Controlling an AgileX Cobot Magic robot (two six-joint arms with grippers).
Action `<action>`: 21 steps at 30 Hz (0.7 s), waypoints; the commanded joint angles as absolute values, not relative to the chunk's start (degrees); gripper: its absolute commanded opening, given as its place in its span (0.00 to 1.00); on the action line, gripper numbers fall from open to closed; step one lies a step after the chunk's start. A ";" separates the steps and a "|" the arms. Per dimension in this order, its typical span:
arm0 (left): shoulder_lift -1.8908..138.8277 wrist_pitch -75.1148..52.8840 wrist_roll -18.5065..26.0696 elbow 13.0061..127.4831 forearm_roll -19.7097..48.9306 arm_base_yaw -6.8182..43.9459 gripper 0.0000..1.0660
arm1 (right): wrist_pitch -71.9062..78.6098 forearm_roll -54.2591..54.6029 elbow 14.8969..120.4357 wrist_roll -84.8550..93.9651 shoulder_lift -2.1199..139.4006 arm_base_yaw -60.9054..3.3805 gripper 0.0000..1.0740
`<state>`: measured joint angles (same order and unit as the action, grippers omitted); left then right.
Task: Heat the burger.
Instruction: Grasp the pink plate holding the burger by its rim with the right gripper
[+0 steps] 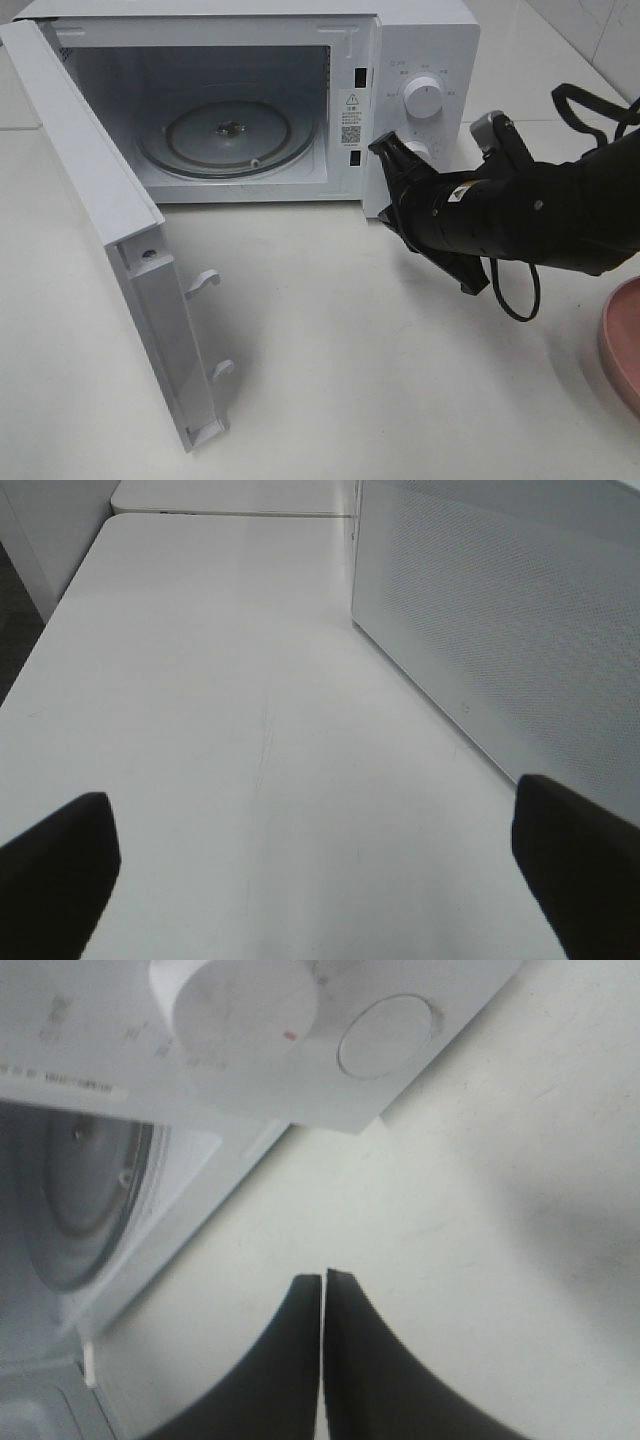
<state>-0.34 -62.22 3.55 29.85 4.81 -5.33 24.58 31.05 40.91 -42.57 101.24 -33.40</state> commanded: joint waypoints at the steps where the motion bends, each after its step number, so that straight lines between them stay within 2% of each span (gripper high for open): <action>1: -1.26 -61.48 3.67 29.68 5.16 -5.33 0.94 | 16.44 25.84 40.74 -33.00 98.15 -33.40 0.05; 7: -1.26 -61.48 3.67 29.68 5.16 -5.33 0.94 | 9.17 20.00 40.74 -27.44 95.23 -33.40 0.05; 9: -1.26 -61.48 3.67 29.68 5.16 -5.33 0.94 | 0.97 11.80 40.74 -24.06 91.90 -33.40 0.06; 12: -1.26 -61.48 3.67 29.68 5.16 -5.33 0.94 | -1.38 9.74 40.74 -23.38 90.99 -33.40 0.06; 14: -1.26 -61.48 3.67 29.68 5.16 -5.33 0.94 | -9.68 2.58 40.74 -20.51 88.29 -33.40 0.07; 21: -1.26 -61.48 3.67 29.68 5.16 -5.33 0.94 | -22.57 -5.67 40.74 -18.96 83.77 -33.40 0.09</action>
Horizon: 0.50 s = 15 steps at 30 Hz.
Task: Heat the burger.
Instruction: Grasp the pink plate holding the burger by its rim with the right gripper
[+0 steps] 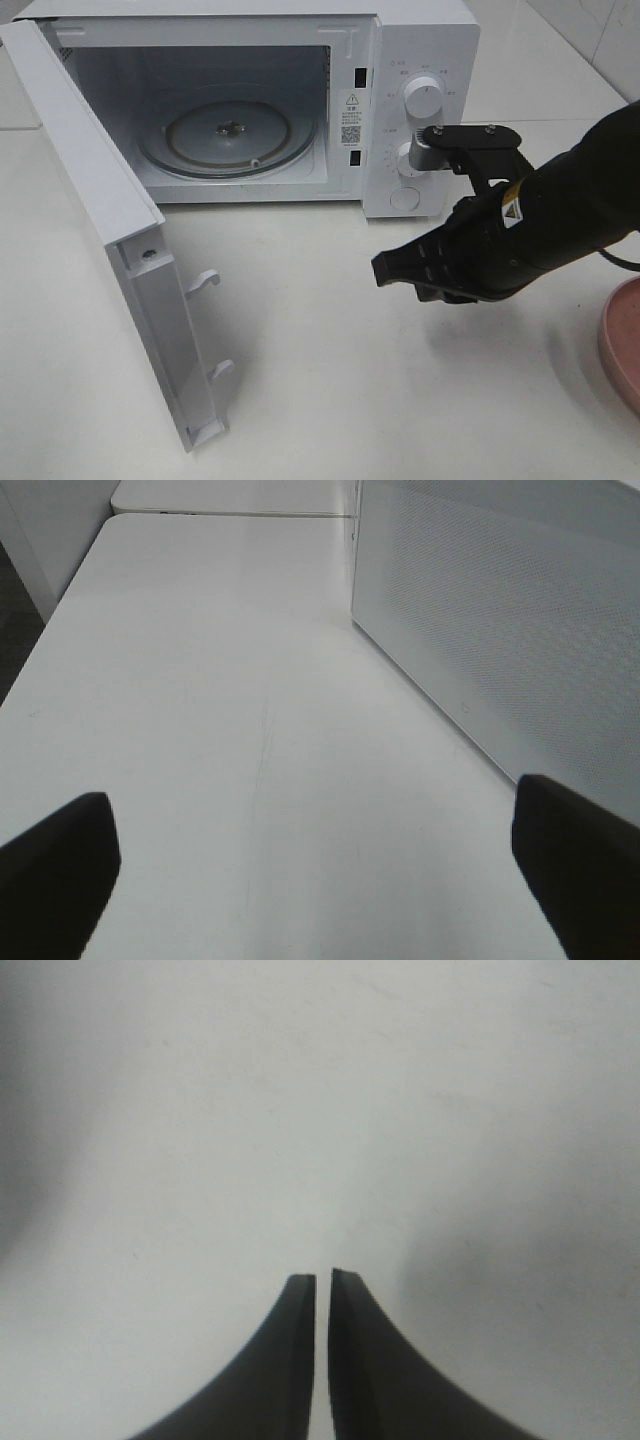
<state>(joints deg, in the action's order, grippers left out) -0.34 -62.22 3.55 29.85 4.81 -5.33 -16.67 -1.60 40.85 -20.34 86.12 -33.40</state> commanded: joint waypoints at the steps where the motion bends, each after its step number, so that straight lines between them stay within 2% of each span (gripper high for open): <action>1: -1.26 -61.48 3.67 29.68 5.16 -5.33 0.94 | -26.01 -7.51 40.74 -18.96 82.05 -33.40 0.10; 8: -1.26 -61.48 3.67 29.68 5.16 -5.33 0.94 | -35.52 -11.06 40.74 -16.21 77.06 -33.12 0.12; 10: -1.26 -61.48 3.67 29.68 5.16 -5.33 0.94 | -38.04 -11.06 40.74 -13.98 75.34 -31.57 0.19; 11: -1.26 -61.48 3.67 29.68 5.16 -5.33 0.94 | -38.04 -11.06 40.74 -13.98 75.34 -31.57 0.19; 12: -1.26 -61.48 3.67 29.68 5.16 -5.33 0.94 | -39.25 -11.40 40.74 -12.83 74.43 -30.37 0.30; 13: -1.26 -61.48 3.67 29.68 5.16 -5.33 0.94 | -39.25 -11.40 40.74 -12.83 74.43 -30.37 0.30; 14: -1.26 -61.48 3.67 29.68 5.16 -5.33 0.94 | -39.71 -11.63 40.74 -12.09 73.97 -29.97 0.36; 15: -1.26 -61.48 3.67 29.68 5.16 -5.33 0.94 | -40.22 -12.49 40.28 -11.29 72.94 -28.88 0.54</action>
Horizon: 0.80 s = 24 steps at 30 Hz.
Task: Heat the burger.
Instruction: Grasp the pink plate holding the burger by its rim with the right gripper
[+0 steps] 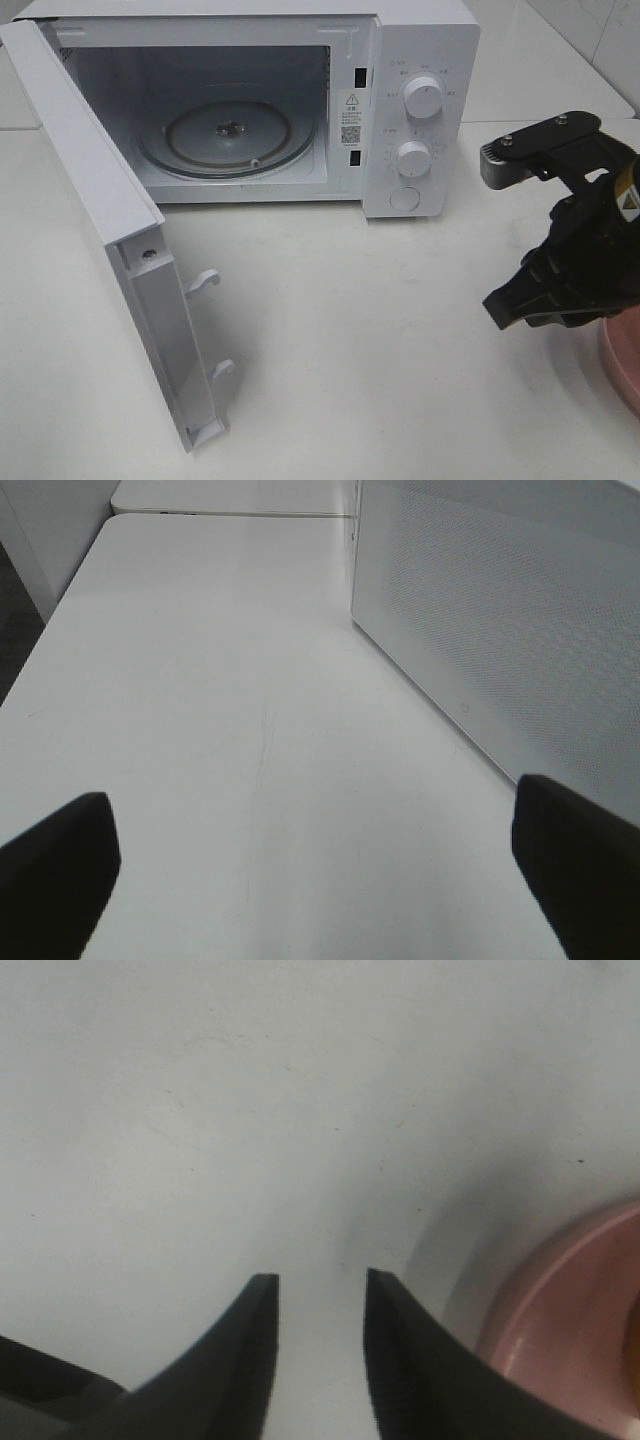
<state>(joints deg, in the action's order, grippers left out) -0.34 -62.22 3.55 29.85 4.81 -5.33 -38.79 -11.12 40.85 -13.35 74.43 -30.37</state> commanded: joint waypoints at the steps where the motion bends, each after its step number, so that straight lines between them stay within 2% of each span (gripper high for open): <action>1: -1.26 -61.48 3.67 29.68 5.16 -5.33 0.94 | -40.22 -13.01 39.82 -11.23 72.42 -28.42 0.61; 2: -1.26 -61.48 3.67 29.68 5.16 -5.33 0.94 | -40.22 -13.01 39.82 -11.23 72.42 -28.42 0.61; 3: -1.26 -61.48 3.67 29.68 5.16 -5.33 0.94 | -40.16 -14.21 38.85 -11.12 71.62 -27.16 0.79; 4: -1.26 -61.48 3.67 29.68 5.16 -5.33 0.94 | -40.16 -14.21 38.85 -11.12 71.62 -27.16 0.79; 6: -1.26 -61.48 3.67 29.68 5.16 -5.33 0.94 | -40.39 -15.99 37.01 -10.77 71.10 -24.87 0.95; 13: -1.26 -61.48 3.67 29.68 5.16 -5.33 0.94 | -39.48 -16.33 32.66 -9.40 71.16 -20.51 0.93; 24: -1.26 -61.48 3.67 29.68 5.16 -5.33 0.94 | -36.50 -16.84 31.91 -9.22 71.33 -13.81 0.80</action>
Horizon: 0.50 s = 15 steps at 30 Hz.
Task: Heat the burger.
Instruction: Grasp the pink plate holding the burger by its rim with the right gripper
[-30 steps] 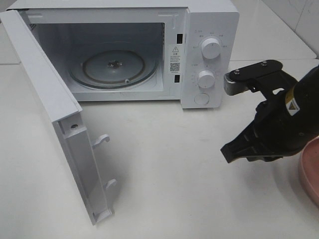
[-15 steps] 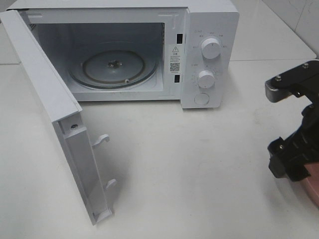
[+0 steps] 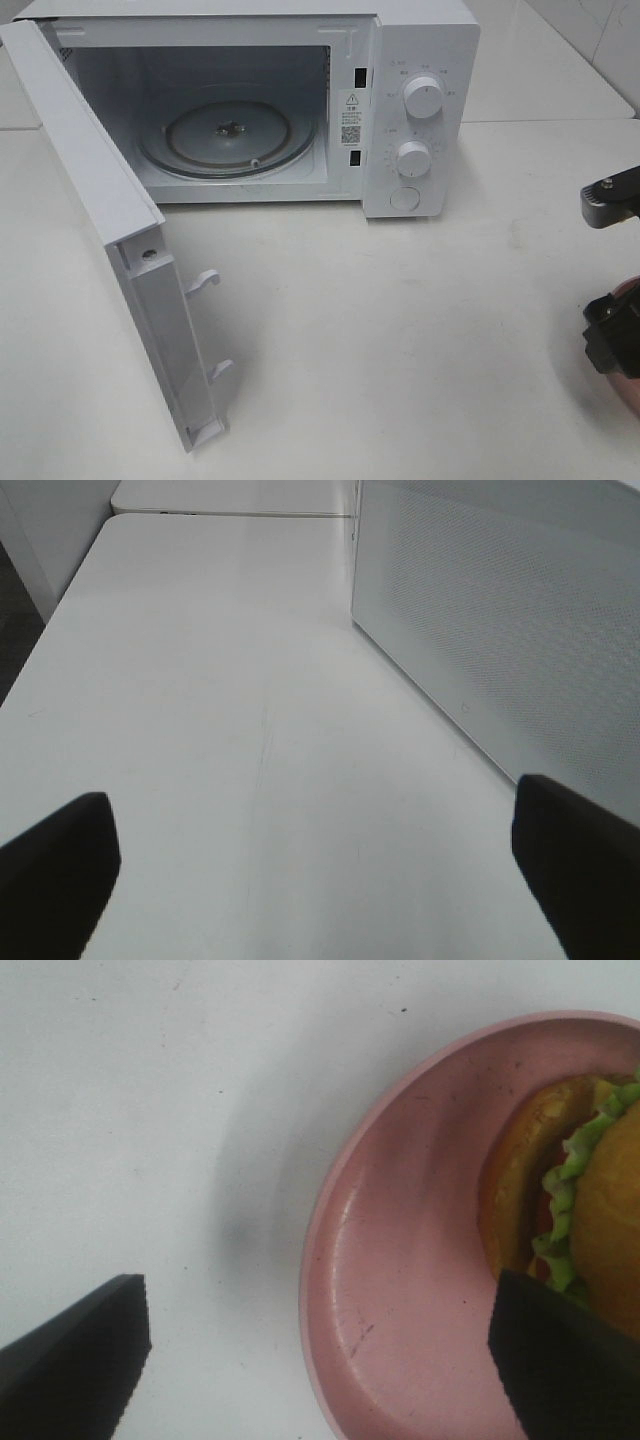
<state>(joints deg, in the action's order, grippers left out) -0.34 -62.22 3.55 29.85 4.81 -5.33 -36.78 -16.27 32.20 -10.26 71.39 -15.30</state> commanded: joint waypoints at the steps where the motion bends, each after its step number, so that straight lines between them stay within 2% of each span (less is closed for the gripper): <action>1: -1.26 -61.48 3.67 29.68 5.16 -5.33 0.94 | -36.50 -16.79 31.91 -9.22 71.51 -13.29 0.80; 15: -1.26 -61.48 3.67 29.68 5.16 -5.33 0.94 | -33.75 -17.02 31.91 -9.22 84.17 -11.40 0.79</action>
